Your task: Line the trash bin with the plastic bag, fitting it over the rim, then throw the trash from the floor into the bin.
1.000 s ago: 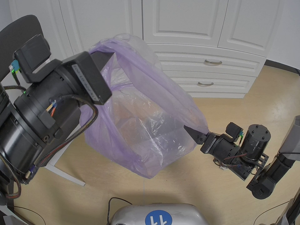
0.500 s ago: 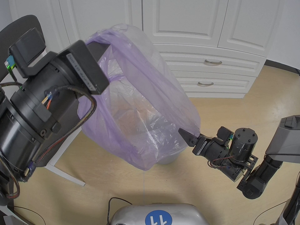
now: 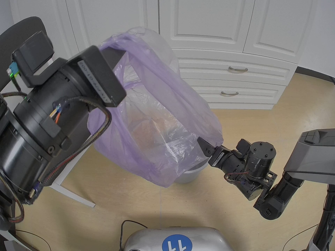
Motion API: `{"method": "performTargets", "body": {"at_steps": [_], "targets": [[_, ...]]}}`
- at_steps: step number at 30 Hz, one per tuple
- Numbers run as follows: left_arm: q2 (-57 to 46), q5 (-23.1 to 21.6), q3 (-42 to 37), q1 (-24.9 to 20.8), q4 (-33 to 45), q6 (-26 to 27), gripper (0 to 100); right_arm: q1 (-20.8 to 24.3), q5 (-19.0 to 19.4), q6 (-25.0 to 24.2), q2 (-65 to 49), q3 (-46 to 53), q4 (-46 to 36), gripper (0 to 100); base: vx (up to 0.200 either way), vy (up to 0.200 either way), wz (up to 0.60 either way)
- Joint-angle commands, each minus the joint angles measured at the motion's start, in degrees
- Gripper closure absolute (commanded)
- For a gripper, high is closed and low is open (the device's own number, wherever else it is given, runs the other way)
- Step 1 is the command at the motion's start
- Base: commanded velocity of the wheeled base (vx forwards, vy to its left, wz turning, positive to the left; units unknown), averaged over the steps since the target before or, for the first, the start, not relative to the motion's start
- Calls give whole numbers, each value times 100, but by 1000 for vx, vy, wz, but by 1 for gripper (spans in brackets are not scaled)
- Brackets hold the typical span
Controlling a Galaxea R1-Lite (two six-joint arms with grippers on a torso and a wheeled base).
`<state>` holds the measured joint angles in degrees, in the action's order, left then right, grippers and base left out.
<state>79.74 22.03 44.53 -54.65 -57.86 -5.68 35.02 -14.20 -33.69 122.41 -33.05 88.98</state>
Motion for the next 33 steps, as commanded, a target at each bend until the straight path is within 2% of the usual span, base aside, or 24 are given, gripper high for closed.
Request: {"method": "performTargets", "body": {"at_steps": [1, 23, 24, 33], "targets": [[42, 3, 12, -11, -24, -3, 100, 22, -4, -14, 82, -61, 102, 0, 0, 0, 0], [77, 38, 12, -19, -24, -3, 100, 224, -56, -6, -103, -17, 102, 0, 0, 0, 0], [86, 38, 12, -19, -24, -3, 100, 224, -56, -6, -103, -9, 102, 100, 0, 0, 0], [209, 38, 20, -11, -24, -12, 100, 180, -48, 3, -261, 0, 102, 100, 0, 0, 0]]}}
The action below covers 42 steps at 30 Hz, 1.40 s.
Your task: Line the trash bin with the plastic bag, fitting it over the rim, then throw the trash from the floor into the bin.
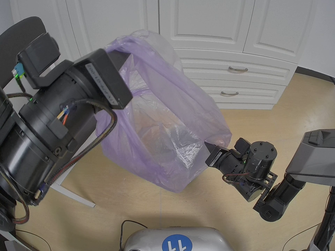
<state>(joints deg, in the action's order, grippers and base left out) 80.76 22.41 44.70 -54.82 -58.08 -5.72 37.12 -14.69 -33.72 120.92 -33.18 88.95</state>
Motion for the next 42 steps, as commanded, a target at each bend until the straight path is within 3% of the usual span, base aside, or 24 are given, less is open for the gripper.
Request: {"method": "performTargets", "body": {"at_steps": [1, 9, 15, 16, 18, 20, 24, 25, 26, 27, 30, 32, 35, 38, 39, 42], "targets": [[142, 1, 3, 15, -2, -17, 100, -47, 1, 6, -139, 14, 105, 100, 0, 0, 0], [440, -17, -14, 191, 7, -43, 100, -337, 1, 138, -429, -4, 105, 100, 0, 0, 0], [651, -79, -41, 455, 33, -35, 100, -583, -8, 559, -640, -13, 105, 100, 0, 0, 0], [827, -70, -49, 710, 77, -17, 100, -864, 10, 955, -903, -22, 105, 100, 0, 0, 0], [880, -79, -67, 789, 95, 0, 100, -952, 10, 1069, -1009, -13, 105, 100, 0, 0, 0], [1100, -131, -102, 1096, 112, 27, 100, -1190, 19, 1517, -1457, -4, -36, 100, 0, 0, 0], [1275, -316, -93, 1307, 121, 27, 100, -1181, 10, 1869, -2468, -549, -2356, 100, 0, 0, 0], [1346, -369, -102, 1334, 112, 27, 100, -1137, 36, 1869, -2863, -1129, -3833, 100, 0, 0, 0], [1372, -377, -102, 1342, 112, 18, 100, -1110, 72, 1869, -3013, -1489, -4571, 100, 0, 0, 0], [1416, -386, -102, 1342, 112, 18, 100, -1093, 98, 1843, -3224, -2166, -5802, 100, 0, 0, 0], [1513, -404, -111, 1395, 112, 18, 100, -1119, 362, 1482, -3426, -3115, -7551, 100, 0, 0, 0], [1583, -509, -111, 1492, 112, 9, 100, -1137, 713, 1236, -3593, -3159, -7937, 100, 0, 0, 0], [1750, -817, -164, 1580, 95, -8, 100, -1198, 1126, 1368, -3619, -2808, -7937, 100, 0, 0, 0], [1767, -834, -172, 1580, 86, -8, 100, -1198, 1135, 1377, -3610, -2790, -7937, 100, 0, 0, 0], [2084, -966, -190, 1615, 7, -17, 100, -1304, 1258, 1746, -3566, -2403, -7911, 100, 0, 0, 0], [2110, -957, -208, 1615, -55, -17, 100, -1295, 1267, 1931, -3610, -2324, -7779, 100, 0, 0, 0]]}}
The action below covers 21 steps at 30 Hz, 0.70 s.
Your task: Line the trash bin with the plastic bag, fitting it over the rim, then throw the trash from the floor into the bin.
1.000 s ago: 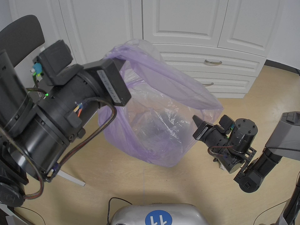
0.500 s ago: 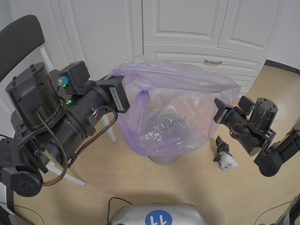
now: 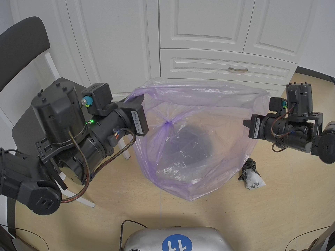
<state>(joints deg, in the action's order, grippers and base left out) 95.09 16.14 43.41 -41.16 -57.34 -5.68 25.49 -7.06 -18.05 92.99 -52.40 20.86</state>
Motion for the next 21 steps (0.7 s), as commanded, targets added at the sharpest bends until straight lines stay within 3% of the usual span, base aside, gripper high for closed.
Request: {"method": "performTargets", "body": {"at_steps": [1, 6, 13, 21], "targets": [[651, -304, -87, 248, -154, -3, 100, -114, 451, 426, -835, -315, -934, 100, 0, 0, 0], [388, -304, -254, 196, -251, 155, 100, -150, 433, 1217, -1028, 203, -644, 100, 0, 0, 0], [326, -269, -509, -86, -488, 577, 100, 44, 319, 1630, -1266, 854, -12, 100, 0, 0, 0], [-34, -111, -1168, -516, -1095, 1403, 100, 817, -560, 2544, -2039, 1557, 6, 100, 0, 0, 0]]}}
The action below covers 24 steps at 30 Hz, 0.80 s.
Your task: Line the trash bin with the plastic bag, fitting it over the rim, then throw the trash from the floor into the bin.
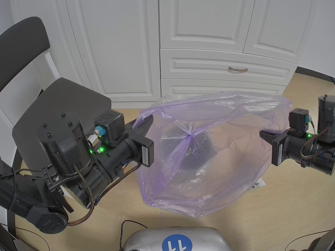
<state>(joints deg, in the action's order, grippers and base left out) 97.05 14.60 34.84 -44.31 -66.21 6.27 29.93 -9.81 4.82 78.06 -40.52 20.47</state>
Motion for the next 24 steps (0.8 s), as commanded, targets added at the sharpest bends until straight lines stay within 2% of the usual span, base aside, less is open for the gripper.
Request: {"method": "performTargets", "body": {"at_steps": [1, 7, 9, 12, 15, 22, 24], "targets": [[-222, 42, -346, -192, -252, 261, 100, 417, -372, 353, -581, 431, 45, 100, 0, 0, 0], [-283, 42, -522, -60, -454, 578, 100, 479, -750, 916, -704, 747, 54, 100, 0, 0, 0], [-397, 42, -654, -60, -534, 806, 100, 672, -952, 1188, -818, 923, 133, 100, 0, 0, 0], [-494, 34, -777, -51, -701, 964, 100, 743, -1295, 1610, -845, 1240, 458, 100, 0, 0, 0], [-591, 25, -812, 37, -780, 991, 100, 734, -1444, 1892, -853, 1451, 783, 100, 0, 0, 0], [-740, -28, -821, 309, -780, 982, 100, 637, -1559, 2076, -862, 1582, 977, 100, 0, 0, 0], [-819, -37, -812, 380, -771, 982, 100, 488, -1567, 2085, -853, 1565, 977, 100, 0, 0, 0]]}}
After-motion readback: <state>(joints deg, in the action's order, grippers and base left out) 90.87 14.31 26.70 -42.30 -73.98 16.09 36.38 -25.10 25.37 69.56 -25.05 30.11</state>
